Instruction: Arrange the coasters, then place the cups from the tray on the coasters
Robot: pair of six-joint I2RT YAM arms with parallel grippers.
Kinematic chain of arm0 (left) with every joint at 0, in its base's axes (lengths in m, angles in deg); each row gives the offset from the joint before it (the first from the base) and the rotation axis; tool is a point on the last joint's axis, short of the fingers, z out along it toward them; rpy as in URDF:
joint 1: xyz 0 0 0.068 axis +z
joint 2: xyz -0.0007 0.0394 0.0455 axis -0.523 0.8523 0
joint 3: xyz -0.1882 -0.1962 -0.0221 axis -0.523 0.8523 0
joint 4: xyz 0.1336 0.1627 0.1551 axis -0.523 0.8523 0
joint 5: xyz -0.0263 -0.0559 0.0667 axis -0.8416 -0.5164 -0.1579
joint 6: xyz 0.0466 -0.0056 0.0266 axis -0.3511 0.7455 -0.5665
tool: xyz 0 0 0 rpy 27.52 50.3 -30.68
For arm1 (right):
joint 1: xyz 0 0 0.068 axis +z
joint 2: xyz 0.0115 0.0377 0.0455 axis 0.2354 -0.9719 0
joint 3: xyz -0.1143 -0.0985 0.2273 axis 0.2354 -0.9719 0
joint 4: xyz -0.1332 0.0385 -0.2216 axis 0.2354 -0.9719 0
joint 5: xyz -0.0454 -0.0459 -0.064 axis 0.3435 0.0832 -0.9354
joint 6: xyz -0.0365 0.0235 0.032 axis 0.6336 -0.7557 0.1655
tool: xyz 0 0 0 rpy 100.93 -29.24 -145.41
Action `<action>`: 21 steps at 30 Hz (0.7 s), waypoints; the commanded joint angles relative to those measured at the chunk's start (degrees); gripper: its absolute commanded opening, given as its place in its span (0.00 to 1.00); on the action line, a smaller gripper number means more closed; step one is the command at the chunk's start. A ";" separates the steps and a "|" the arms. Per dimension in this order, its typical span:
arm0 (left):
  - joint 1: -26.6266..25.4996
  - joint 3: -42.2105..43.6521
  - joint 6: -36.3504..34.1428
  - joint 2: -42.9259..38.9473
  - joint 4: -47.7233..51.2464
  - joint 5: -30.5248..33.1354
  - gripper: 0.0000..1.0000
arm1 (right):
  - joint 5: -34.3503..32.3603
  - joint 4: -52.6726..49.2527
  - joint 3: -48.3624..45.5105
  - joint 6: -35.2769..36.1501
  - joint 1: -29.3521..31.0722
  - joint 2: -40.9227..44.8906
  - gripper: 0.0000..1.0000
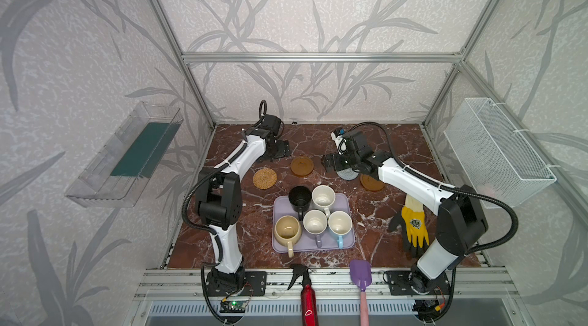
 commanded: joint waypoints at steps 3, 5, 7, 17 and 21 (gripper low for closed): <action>-2.41 -3.24 0.31 4.62 0.91 -2.68 0.93 | 2.31 -1.34 1.88 1.90 -0.51 0.05 0.99; -3.04 -4.33 0.47 6.23 0.87 -2.39 0.84 | 2.30 -1.57 1.97 2.27 -0.51 0.11 0.99; -3.68 -5.10 0.79 7.59 0.61 -2.10 0.80 | 1.78 -1.69 1.93 2.72 -0.44 -0.02 0.99; -5.38 -10.00 -0.14 15.82 3.00 -0.44 0.61 | 0.73 -3.14 2.72 2.58 -0.46 -0.76 0.99; -5.88 -9.95 -0.18 17.59 2.45 -0.85 0.57 | 0.80 -3.16 2.81 2.41 -0.50 -0.76 0.99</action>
